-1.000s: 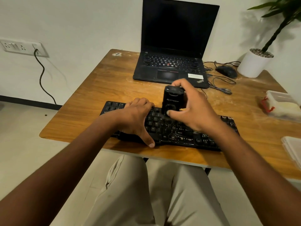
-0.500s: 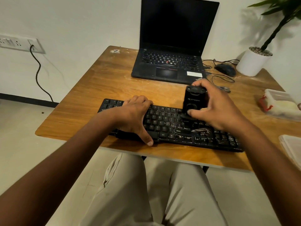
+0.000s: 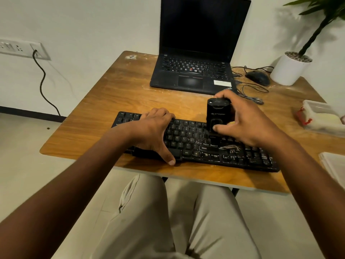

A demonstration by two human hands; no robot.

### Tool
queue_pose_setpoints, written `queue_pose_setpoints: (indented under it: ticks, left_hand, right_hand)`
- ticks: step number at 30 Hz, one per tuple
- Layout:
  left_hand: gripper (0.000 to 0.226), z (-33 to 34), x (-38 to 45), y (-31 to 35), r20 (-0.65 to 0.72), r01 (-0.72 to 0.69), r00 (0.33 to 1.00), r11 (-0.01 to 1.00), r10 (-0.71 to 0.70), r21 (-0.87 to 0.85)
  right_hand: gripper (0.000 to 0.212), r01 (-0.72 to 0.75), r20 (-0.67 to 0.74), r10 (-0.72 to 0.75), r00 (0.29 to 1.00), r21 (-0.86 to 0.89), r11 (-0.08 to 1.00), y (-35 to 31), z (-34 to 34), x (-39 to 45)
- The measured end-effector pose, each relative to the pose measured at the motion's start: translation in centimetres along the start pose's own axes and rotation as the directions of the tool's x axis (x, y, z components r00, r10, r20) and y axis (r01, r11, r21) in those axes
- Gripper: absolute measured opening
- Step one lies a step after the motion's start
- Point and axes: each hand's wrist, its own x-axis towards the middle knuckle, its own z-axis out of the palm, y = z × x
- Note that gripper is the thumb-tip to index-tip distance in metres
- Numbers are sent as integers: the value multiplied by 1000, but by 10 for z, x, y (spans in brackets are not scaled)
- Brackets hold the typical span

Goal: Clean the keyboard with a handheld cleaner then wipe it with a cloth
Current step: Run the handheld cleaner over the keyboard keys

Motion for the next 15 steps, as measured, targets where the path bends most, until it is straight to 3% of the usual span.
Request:
queue_pose_setpoints:
  ticks: [6,12,15]
  left_hand:
    - [139,0,0,1,5,10,1000,1000,-10,6]
    - [139,1,1,-1,2,-2,1000,1000,2,11]
    - [139,1,1,-1,-4,1,1000,1000,-1,14]
  right_hand:
    - [61,82,-46,-74,996,211,974,-16,50,17]
    - [67,8,76,-4,997,-45,999,3,10,1]
    - [64,-9,66,16,998,-94,996,4,-5,-1]
